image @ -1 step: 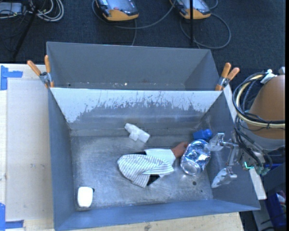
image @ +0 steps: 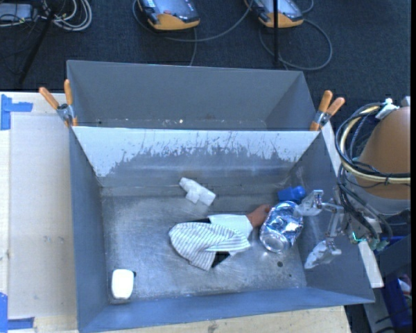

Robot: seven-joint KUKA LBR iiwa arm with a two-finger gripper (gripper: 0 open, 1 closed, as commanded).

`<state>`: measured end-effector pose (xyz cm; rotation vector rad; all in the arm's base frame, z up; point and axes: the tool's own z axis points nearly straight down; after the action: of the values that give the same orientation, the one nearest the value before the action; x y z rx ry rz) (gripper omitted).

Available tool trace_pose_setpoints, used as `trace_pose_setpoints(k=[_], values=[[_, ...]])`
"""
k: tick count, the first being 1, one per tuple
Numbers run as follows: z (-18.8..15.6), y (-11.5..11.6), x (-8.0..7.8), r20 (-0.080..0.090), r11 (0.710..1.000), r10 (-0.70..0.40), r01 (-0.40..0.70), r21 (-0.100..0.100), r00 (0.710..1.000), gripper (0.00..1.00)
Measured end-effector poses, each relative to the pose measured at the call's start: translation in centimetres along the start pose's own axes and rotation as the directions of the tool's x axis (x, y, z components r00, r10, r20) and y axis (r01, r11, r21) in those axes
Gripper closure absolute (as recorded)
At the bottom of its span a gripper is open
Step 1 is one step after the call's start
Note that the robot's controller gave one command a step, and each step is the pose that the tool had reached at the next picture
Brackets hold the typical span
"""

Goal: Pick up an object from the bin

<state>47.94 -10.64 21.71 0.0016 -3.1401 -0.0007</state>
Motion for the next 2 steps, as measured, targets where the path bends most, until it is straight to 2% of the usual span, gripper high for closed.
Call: trace_pose_setpoints(k=[1, 2], values=[[1.0, -0.1, -0.3, 0.005, 0.999, 0.045, -0.045, 0.0, 0.999, 0.0], [5.5, 0.3, -2.4, 0.003, 0.992, 0.128, -0.128, -0.001, 0.992, 0.0]])
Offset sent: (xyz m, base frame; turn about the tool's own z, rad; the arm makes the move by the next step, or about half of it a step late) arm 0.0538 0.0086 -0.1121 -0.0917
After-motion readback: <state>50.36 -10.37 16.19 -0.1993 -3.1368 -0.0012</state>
